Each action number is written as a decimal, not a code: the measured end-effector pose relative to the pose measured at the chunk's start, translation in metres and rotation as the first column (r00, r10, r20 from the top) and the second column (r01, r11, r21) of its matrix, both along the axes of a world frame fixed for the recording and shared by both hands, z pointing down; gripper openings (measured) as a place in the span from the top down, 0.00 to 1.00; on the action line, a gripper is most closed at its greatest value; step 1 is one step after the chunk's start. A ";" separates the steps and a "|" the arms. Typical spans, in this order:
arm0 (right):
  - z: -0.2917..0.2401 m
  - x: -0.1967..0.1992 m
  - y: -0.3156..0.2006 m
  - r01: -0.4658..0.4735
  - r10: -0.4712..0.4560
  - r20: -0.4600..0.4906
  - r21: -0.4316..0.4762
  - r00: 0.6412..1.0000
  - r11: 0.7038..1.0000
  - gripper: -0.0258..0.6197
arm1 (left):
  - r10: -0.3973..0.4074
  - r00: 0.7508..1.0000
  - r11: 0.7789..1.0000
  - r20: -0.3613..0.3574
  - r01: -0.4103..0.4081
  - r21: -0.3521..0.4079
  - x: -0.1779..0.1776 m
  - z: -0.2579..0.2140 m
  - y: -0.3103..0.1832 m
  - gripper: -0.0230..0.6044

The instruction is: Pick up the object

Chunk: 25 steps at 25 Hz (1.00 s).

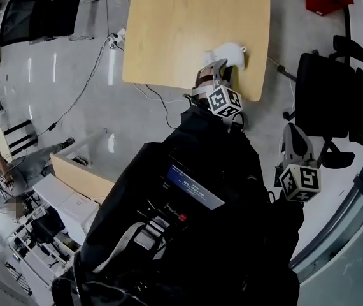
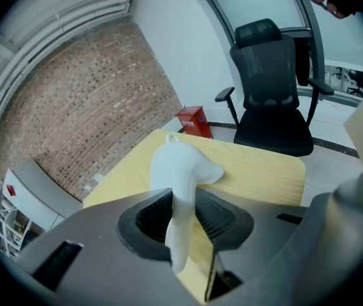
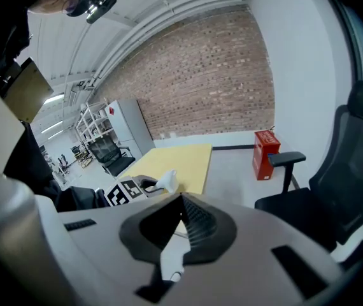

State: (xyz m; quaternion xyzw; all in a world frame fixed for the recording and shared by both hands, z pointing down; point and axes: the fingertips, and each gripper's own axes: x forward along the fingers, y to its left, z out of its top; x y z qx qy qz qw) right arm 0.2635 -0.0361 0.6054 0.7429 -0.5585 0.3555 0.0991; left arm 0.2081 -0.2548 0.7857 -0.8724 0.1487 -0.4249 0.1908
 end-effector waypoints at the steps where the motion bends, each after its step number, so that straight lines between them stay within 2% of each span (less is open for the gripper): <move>1: 0.000 -0.001 -0.002 0.005 -0.005 0.000 0.005 1.000 1.000 0.95 | -0.004 1.000 1.000 -0.005 0.004 0.004 -0.003 -0.004 0.000 0.78; 6: -0.008 -0.009 -0.015 0.056 -0.056 -0.002 0.038 0.998 0.998 0.95 | -0.035 0.998 0.999 -0.045 0.037 0.036 -0.017 -0.035 0.002 0.78; 10: -0.023 -0.016 -0.032 0.111 -0.108 -0.030 0.082 0.994 0.990 0.95 | -0.072 0.991 0.995 -0.116 0.079 0.059 -0.028 -0.077 -0.001 0.78; 13: -0.037 -0.026 -0.050 0.151 -0.147 -0.040 0.127 0.988 0.980 0.95 | -0.116 0.976 0.989 -0.184 0.130 0.069 -0.041 -0.117 -0.007 0.78; 17: -0.064 -0.036 -0.074 0.222 -0.211 -0.073 0.202 0.975 0.954 0.95 | -0.179 0.941 0.975 -0.288 0.208 0.073 -0.054 -0.174 -0.013 0.78; 22: -0.109 -0.046 -0.100 0.244 -0.233 -0.075 0.315 0.970 0.917 0.95 | -0.237 0.876 0.959 -0.420 0.281 0.044 -0.072 -0.246 -0.013 0.78; 25: -0.144 -0.056 -0.111 0.275 -0.251 -0.113 0.379 0.961 0.884 0.95 | -0.253 0.842 0.951 -0.476 0.307 0.038 -0.085 -0.286 -0.009 0.78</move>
